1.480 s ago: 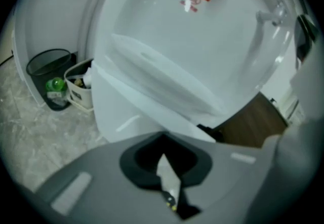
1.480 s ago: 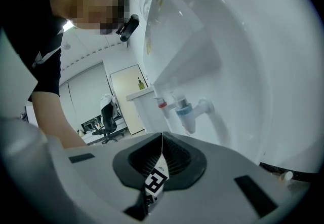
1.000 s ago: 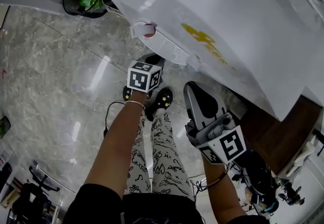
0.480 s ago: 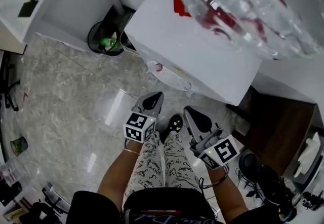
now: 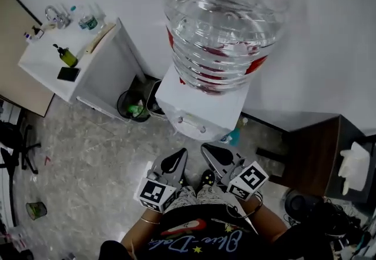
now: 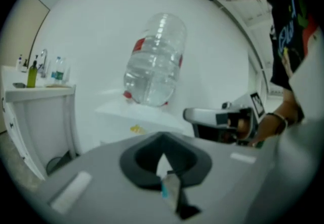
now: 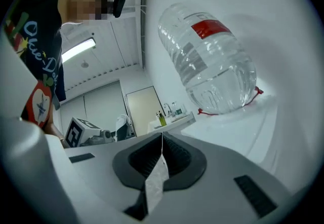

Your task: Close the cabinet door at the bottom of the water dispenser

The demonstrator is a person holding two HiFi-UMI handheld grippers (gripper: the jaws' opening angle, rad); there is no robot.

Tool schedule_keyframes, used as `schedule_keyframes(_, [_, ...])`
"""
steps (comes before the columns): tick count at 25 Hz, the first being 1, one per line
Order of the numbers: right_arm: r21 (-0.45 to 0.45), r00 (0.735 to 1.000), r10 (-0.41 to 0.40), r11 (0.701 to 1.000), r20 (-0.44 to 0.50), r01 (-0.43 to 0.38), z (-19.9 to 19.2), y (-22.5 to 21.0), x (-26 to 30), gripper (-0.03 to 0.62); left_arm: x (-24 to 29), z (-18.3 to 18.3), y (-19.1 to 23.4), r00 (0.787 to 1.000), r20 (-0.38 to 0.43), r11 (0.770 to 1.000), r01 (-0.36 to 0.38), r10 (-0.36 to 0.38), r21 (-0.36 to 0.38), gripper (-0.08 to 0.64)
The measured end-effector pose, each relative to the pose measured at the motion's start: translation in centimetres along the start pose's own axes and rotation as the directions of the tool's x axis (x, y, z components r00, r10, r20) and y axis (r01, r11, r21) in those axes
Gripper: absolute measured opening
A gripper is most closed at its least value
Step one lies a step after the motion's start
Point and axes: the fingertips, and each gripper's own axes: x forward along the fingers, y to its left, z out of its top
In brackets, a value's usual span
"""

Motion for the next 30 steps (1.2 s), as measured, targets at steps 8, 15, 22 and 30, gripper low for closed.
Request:
schedule_keyframes(8, [0.009,0.997,0.064,0.998,0.032,-0.064,3.6,3.4,-2.3,0.015,-3.0,6.4,-3.1,0.995,0.097,0.998,0.031,-0.036,0.060,-0.003])
schedule_keyframes(15, [0.010,0.995,0.087,0.996,0.049,-0.088,4.8,4.7,-2.0,0.015,-4.1,7.8,-3.0,0.992,0.123,0.998,0.021,-0.029,0.067,-0.003])
schedule_keyframes(22, [0.033,0.996,0.082,0.996,0.036,-0.084,4.3,4.7,-2.0,0.015,-4.3,7.4,-2.6,0.993,0.119,1.000,0.006,-0.008,0.016,-0.003])
schedule_keyframes(30, [0.043,0.997,0.067,0.997,0.026,-0.068,4.0,4.4,-0.9,0.015,-4.9,7.6,-1.5,0.985,0.170,0.999,0.037,-0.035,-0.011,-0.003])
